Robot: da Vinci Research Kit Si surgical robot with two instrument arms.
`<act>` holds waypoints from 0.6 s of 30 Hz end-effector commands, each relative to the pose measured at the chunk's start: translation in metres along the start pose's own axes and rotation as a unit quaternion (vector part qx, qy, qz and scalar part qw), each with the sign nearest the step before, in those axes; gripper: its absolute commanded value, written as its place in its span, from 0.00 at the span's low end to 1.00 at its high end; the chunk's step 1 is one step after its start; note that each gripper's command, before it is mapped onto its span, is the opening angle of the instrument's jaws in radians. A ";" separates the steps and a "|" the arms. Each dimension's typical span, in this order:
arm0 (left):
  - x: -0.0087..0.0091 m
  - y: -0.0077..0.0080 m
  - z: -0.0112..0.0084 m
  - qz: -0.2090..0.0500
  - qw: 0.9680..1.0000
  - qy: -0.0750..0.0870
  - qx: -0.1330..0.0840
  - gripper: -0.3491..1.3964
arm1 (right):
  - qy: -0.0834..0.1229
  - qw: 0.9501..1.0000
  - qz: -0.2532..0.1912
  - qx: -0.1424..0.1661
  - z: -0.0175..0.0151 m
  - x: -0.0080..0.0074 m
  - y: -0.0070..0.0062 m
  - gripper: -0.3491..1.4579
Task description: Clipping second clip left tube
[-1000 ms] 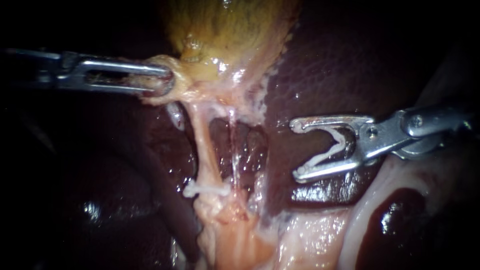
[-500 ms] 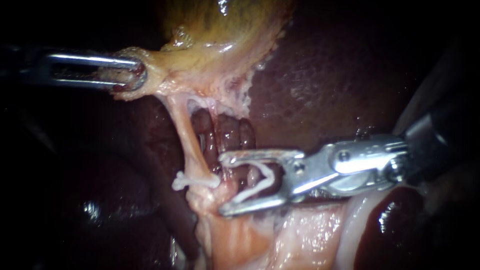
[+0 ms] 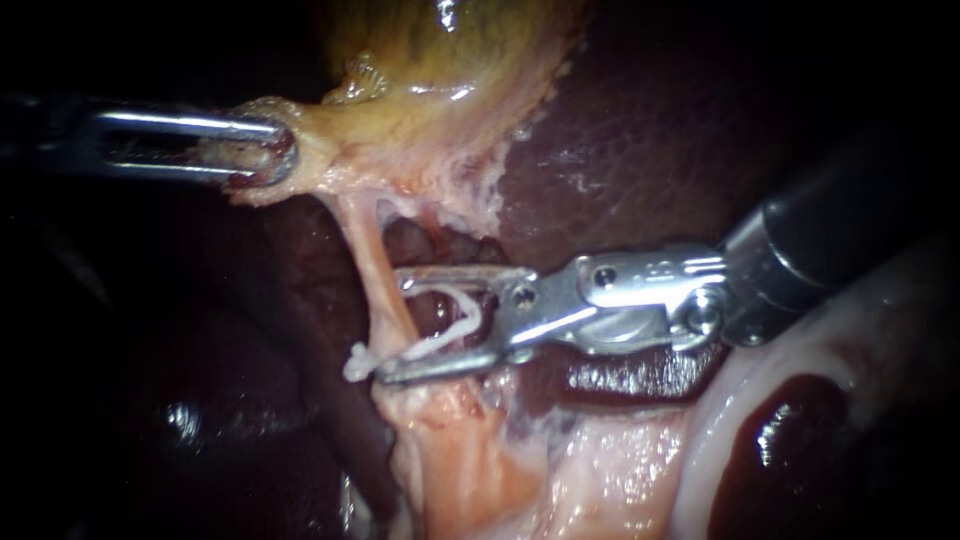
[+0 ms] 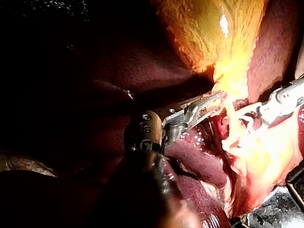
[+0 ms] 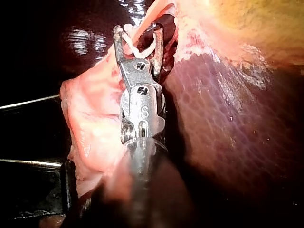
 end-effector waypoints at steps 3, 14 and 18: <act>0.0000 0.0000 0.0001 0.000 1.000 -0.001 0.000 0.00 | 0.027 1.000 0.003 0.016 0.0009 0.0008 -0.0006 0.47; 0.0000 0.0000 0.0001 0.000 1.000 -0.001 0.000 0.00 | 0.045 0.996 0.007 0.071 0.0008 0.0025 -0.0041 0.45; 0.0000 0.0000 0.0000 0.000 1.000 -0.001 -0.001 0.00 | 0.045 0.996 0.007 0.071 0.0000 0.0024 -0.0044 0.43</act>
